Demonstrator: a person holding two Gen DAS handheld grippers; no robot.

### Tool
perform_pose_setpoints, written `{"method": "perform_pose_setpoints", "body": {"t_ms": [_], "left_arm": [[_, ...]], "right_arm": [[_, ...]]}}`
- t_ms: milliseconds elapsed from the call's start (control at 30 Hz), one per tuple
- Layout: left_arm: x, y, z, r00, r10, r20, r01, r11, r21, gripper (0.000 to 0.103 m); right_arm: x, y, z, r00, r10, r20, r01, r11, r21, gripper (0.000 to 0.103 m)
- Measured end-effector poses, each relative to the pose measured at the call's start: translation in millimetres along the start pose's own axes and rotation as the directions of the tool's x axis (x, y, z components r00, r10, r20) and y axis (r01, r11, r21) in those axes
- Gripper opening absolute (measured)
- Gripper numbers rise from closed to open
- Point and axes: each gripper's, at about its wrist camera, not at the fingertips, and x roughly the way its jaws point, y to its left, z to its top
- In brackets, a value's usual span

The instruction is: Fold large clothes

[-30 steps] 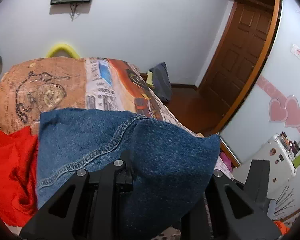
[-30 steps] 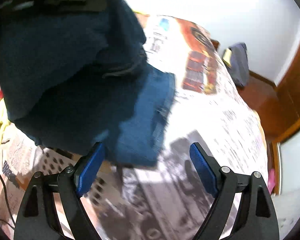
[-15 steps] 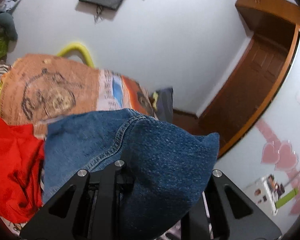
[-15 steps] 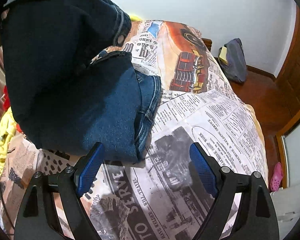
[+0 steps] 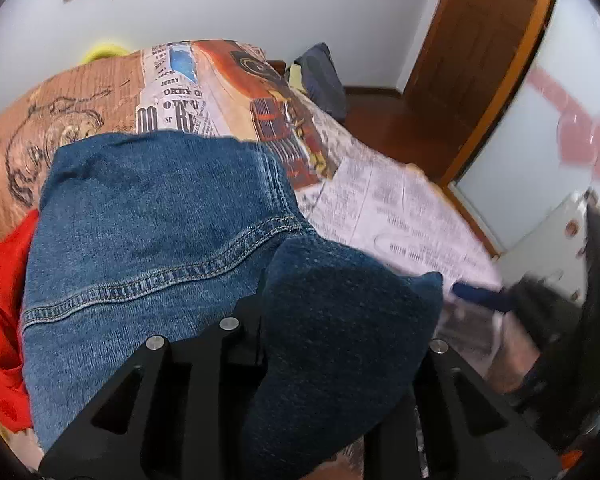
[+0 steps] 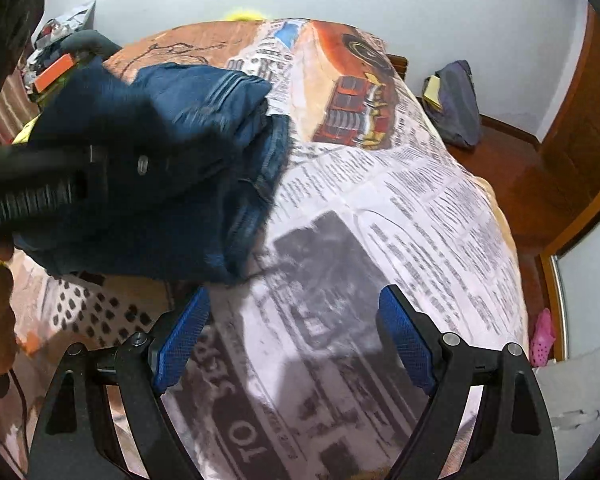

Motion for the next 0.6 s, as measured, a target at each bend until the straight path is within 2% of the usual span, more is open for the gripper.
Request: {"method": "perform_pose_setpoints", "body": {"t_ms": [67, 133, 200, 233, 300, 467, 533, 567, 600], "left_arm": [[-4, -8, -3, 1.000, 0.020, -0.006, -0.020, 1.000, 0.015, 0.026], [-8, -11, -5, 1.000, 0.024, -0.015, -0.024, 1.000, 0.020, 0.037], [-14, -14, -5, 1.000, 0.009, -0.029, -0.009, 1.000, 0.024, 0.045], [-19, -17, -6, 0.999, -0.007, -0.036, 0.008, 1.000, 0.023, 0.053], [-29, -21, -10, 0.999, -0.023, -0.035, 0.024, 0.999, 0.030, 0.059], [-61, -25, -19, 0.999, -0.035, -0.017, 0.037, 0.995, 0.097, 0.060], [-80, -18, -21, 0.999, -0.052, 0.002, 0.051, 0.994, 0.097, 0.061], [-93, -10, -23, 0.998, -0.056, 0.026, 0.053, 0.995, 0.085, 0.063], [-103, 1, -25, 0.997, -0.048, 0.053, 0.044, 0.997, 0.070, 0.070]], "right_arm": [[-3, -5, -3, 1.000, -0.008, -0.001, 0.008, 1.000, 0.012, 0.085], [-8, -10, -7, 1.000, -0.013, -0.001, 0.013, 1.000, 0.026, 0.085], [-14, -14, -9, 1.000, -0.015, -0.001, 0.015, 0.999, 0.030, 0.084], [-17, -16, -11, 1.000, -0.024, 0.003, 0.024, 0.999, 0.029, 0.084], [-24, -20, -12, 0.999, -0.036, 0.011, 0.036, 0.999, 0.032, 0.084], [-42, -25, -9, 0.998, -0.037, 0.042, 0.035, 0.998, 0.045, 0.084], [-50, -23, -5, 0.997, -0.032, 0.063, 0.030, 0.999, 0.040, 0.084], [-54, -22, -2, 0.997, -0.028, 0.073, 0.025, 0.999, 0.037, 0.084], [-57, -19, 2, 0.996, -0.021, 0.086, 0.018, 0.999, 0.033, 0.084]]}}
